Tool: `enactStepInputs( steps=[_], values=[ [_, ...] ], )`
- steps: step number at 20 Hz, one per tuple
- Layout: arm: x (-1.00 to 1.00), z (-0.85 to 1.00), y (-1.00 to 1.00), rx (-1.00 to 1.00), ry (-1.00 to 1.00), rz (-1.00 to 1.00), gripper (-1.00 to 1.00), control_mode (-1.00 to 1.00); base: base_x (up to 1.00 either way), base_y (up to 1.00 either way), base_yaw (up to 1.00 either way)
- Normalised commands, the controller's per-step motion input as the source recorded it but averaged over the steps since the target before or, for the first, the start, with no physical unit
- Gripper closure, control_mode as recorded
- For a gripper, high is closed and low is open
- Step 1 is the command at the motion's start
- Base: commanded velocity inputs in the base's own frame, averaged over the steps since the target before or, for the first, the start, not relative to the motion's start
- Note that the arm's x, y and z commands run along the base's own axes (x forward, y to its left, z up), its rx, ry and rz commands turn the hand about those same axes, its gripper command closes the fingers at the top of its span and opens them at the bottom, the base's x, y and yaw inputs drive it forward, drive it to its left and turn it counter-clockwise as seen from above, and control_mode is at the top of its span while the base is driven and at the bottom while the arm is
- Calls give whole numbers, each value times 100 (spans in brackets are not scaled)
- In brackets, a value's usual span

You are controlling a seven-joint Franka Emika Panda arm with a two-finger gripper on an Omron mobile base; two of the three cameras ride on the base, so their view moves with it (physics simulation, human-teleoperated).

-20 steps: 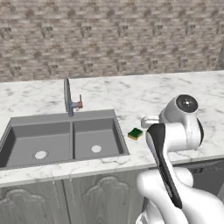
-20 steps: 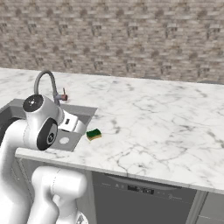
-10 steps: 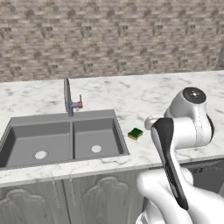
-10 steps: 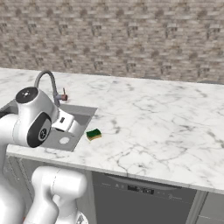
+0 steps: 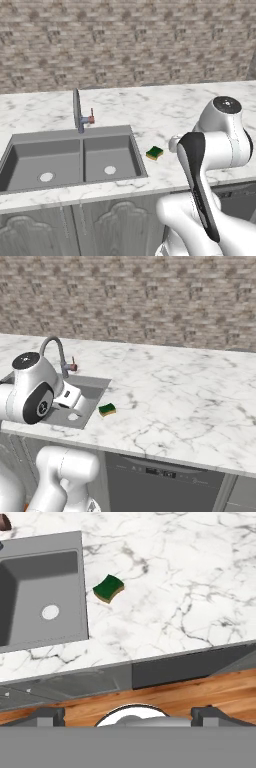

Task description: Locate and retrieve the bar soap and sponge from the cabinet. Place them next to the sink.

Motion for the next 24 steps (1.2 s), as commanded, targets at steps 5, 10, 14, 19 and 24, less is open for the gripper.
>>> enactStepInputs(
  steps=[5, 10, 14, 19, 24],
  values=[
    [0, 0, 0, 0, 0, 0, -100, -100, 0, 0, 0],
    [0, 0, 0, 0, 0, 0, -100, -100, 0, 0, 0],
    [0, 0, 0, 0, 0, 0, -100, 100, 0, -11, -18],
    [0, 0, 0, 0, 0, 0, -100, 100, 0, -10, -45],
    [0, 0, 0, 0, 0, 0, -100, 100, 0, -7, -45]
  ],
)
